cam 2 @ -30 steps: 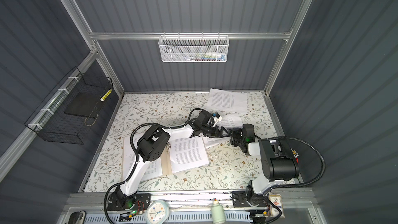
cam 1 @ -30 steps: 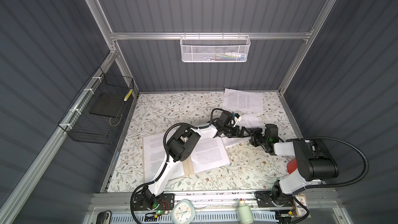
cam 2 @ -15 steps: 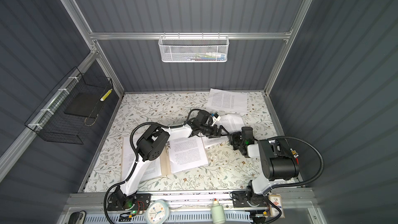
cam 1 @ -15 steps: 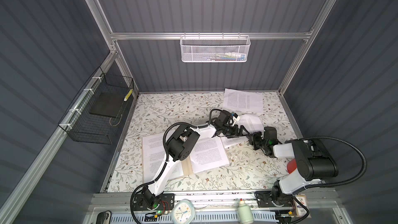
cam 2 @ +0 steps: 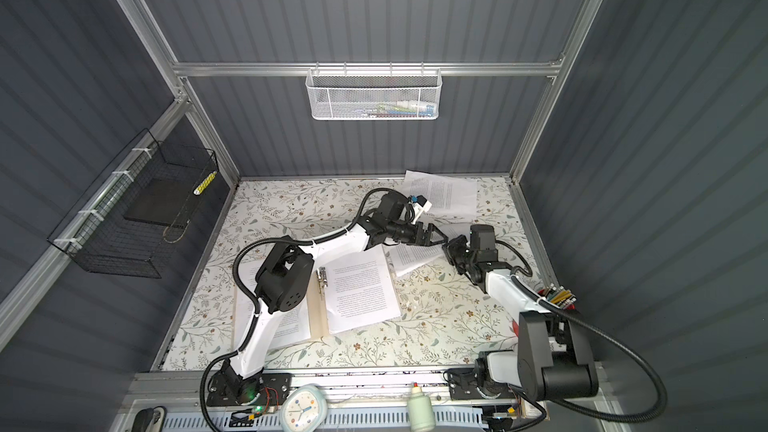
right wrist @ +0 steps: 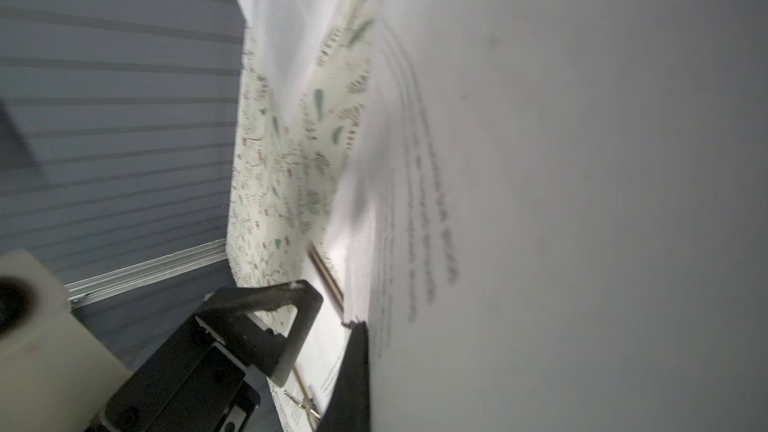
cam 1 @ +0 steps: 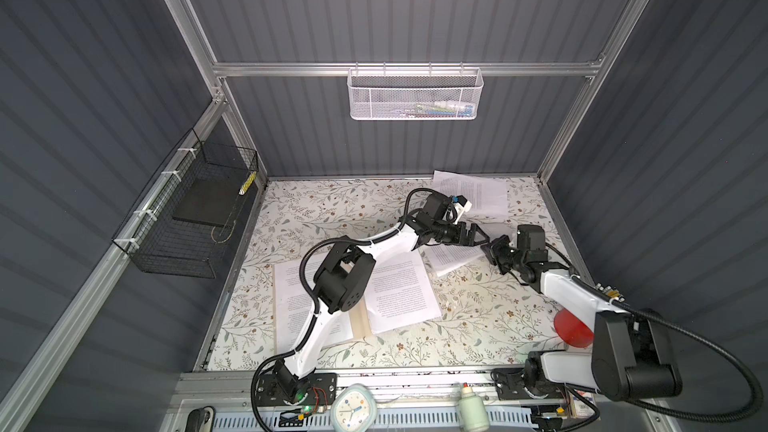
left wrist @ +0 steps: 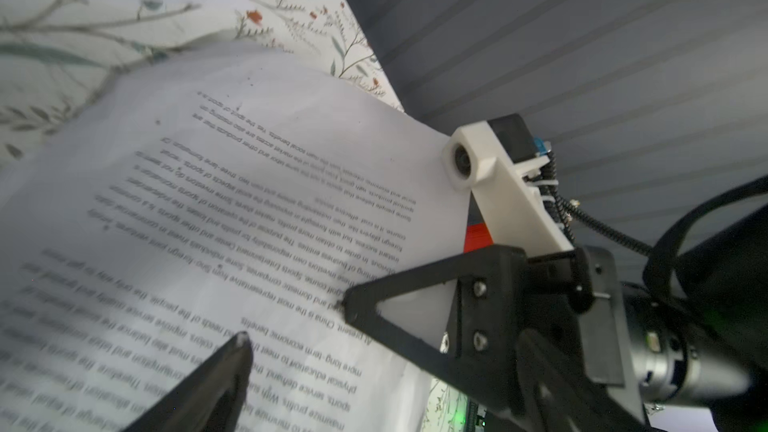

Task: Put the files into the folder
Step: 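Lift the sheet with both grippers and carry it over the open folder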

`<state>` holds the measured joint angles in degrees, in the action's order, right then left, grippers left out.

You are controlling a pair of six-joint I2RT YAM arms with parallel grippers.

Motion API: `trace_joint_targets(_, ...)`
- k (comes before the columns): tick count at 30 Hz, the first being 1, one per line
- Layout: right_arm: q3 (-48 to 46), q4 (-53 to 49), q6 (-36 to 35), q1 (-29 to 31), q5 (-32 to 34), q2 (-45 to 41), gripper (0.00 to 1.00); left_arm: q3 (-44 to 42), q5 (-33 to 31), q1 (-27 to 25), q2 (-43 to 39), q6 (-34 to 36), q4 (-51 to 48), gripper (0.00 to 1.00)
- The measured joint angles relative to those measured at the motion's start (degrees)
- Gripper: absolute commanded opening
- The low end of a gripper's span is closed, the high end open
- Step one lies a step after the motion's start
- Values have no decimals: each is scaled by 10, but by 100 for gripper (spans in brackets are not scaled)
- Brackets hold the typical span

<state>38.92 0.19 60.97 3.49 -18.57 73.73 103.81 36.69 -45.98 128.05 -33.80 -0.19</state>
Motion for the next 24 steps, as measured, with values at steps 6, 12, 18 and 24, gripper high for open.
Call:
trace_joint_targets(6,158,-133,-148,-1,-28,-14,0,-77,-63,24,-180,36,-6,100)
trace_joint_targets(12,305,-235,-256,20,-101,37,0,-208,-177,58,-354,80,-10,100)
trace_joint_targets(18,441,-318,-325,123,-176,130,0,-354,-293,55,-486,159,-66,100)
trace_joint_targets(24,531,-397,-405,201,-277,216,0,-436,-381,55,-622,222,-110,100)
